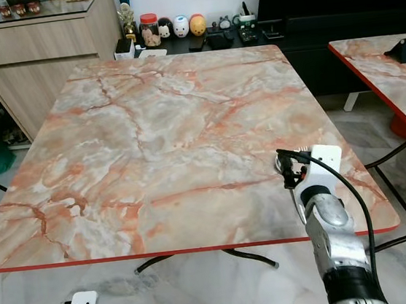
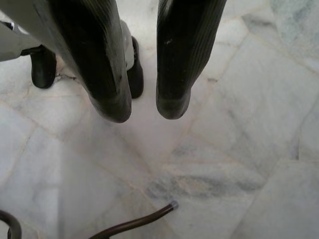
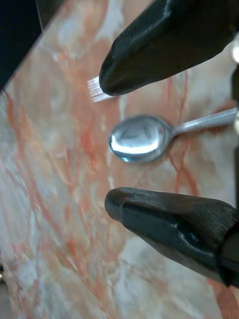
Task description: Setting the table
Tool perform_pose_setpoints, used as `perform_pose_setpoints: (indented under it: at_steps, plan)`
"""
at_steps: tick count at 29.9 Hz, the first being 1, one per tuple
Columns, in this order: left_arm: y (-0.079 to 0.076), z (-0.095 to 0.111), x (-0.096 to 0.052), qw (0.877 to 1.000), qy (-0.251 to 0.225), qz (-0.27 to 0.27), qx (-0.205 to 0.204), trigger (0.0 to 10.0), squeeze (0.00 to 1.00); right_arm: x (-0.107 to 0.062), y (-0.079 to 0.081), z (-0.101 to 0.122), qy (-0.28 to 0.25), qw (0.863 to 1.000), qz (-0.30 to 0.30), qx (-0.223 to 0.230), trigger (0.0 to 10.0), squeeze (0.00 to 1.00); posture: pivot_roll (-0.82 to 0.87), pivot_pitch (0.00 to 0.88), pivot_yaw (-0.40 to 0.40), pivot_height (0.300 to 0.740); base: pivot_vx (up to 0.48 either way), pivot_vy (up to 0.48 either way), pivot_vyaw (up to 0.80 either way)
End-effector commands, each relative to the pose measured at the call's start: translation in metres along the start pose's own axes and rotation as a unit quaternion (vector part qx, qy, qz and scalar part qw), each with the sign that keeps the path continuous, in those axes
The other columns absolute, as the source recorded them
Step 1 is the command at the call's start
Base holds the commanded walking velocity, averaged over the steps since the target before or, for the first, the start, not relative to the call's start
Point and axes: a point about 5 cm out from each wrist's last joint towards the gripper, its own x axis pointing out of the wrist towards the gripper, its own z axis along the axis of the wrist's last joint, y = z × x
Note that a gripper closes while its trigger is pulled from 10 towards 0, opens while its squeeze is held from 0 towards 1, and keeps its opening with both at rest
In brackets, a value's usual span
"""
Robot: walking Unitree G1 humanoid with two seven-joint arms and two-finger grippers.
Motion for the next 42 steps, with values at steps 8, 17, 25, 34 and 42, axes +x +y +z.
perform_pose_setpoints:
  at_steps: [8, 17, 25, 34, 42]
  plan:
    - [0.002, -0.009, -0.002, 1.000, 0.018, 0.001, -0.002, 10.0, 0.00, 0.009, 0.012, -0.009, 0.042, 0.999, -0.012, 0.028, 10.0, 0.00, 0.03, 0.000, -0.014, 0.740, 0.000, 0.000, 0.00]
    - [0.005, -0.015, -0.004, 1.000, 0.023, 0.003, -0.005, 10.0, 0.00, 0.008, 0.000, -0.014, 0.057, 0.997, -0.050, 0.027, 10.0, 0.00, 0.03, 0.000, -0.016, 0.740, 0.000, 0.000, 0.00]
    - [0.013, -0.020, -0.008, 1.000, 0.024, 0.005, -0.005, 10.0, 0.00, 0.008, -0.007, -0.014, 0.063, 0.996, -0.054, 0.019, 10.0, 0.00, 0.03, 0.000, -0.013, 0.740, 0.000, 0.000, 0.00]
    - [-0.004, -0.018, -0.004, 1.000, 0.022, -0.005, -0.001, 10.0, 0.00, 0.007, 0.002, -0.023, 0.090, 0.996, -0.022, 0.003, 10.0, 0.00, 0.03, 0.000, -0.013, 0.740, 0.000, 0.000, 0.00]
    - [0.003, -0.024, -0.007, 1.000, 0.029, -0.002, -0.004, 10.0, 0.00, 0.006, 0.001, -0.026, 0.101, 0.995, -0.021, -0.012, 10.0, 0.00, 0.03, 0.000, -0.012, 0.740, 0.000, 0.000, 0.00]
